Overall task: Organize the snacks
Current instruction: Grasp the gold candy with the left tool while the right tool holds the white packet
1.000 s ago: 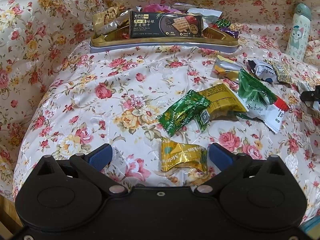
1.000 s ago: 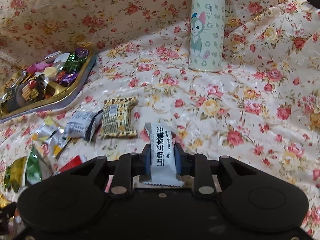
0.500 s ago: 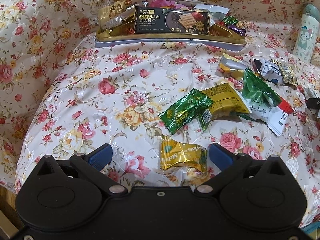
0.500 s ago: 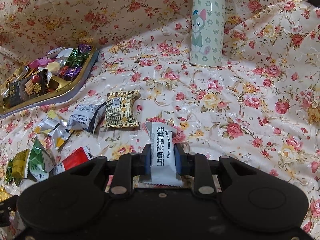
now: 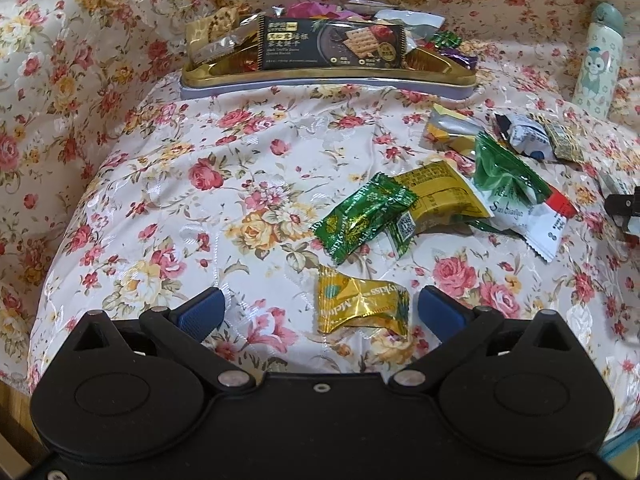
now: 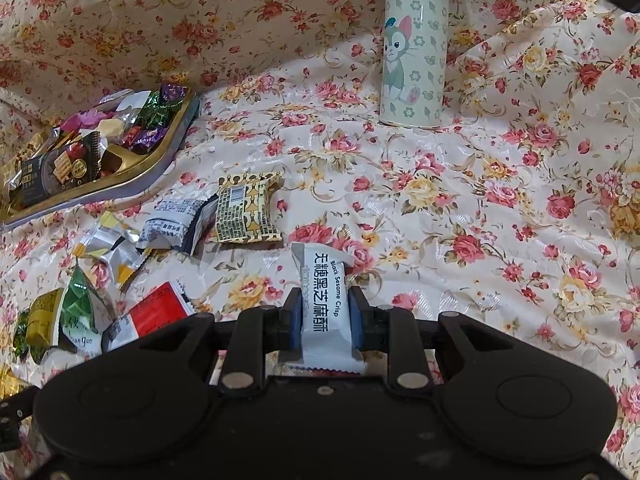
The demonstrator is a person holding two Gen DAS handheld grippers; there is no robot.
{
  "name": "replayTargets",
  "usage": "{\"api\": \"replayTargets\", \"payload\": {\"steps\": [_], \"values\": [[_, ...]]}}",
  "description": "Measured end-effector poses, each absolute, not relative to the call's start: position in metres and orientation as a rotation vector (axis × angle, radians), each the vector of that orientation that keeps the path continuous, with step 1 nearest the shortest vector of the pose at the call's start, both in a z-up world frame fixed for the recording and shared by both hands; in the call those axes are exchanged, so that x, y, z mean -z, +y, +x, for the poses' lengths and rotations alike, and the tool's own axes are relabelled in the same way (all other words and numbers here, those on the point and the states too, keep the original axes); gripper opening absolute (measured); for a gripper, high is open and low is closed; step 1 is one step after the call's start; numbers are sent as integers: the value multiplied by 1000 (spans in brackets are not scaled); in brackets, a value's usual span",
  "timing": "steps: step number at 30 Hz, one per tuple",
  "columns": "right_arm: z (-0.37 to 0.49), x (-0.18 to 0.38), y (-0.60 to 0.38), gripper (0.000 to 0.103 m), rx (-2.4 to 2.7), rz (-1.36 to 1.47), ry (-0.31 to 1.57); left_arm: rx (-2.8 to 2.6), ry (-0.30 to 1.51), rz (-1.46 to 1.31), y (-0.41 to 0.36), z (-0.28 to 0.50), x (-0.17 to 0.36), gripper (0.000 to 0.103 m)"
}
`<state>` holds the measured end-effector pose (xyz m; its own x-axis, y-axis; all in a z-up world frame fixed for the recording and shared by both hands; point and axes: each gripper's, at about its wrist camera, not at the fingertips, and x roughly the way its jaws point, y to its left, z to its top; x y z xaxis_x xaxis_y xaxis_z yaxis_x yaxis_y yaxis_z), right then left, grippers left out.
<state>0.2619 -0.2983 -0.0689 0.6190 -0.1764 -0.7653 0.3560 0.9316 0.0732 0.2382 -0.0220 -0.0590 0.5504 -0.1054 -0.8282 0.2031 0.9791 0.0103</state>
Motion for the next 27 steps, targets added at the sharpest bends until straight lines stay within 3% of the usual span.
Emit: {"api": "replayTargets", "payload": {"steps": [7, 9, 12, 20, 27], "values": [[253, 71, -285, 26, 307, 192, 840, 207, 975, 112, -22, 234, 57, 99], [251, 72, -282, 26, 307, 180, 833, 202, 968, 105, -21, 233, 55, 95], [248, 73, -279, 27, 307, 168, 826, 211, 954, 97, -18, 231, 50, 78], [248, 72, -283, 27, 304, 184, 820, 230, 951, 102, -12, 229, 46, 60], [244, 74, -279, 27, 303, 160, 805, 233, 940, 122, -15, 225, 47, 57]]}}
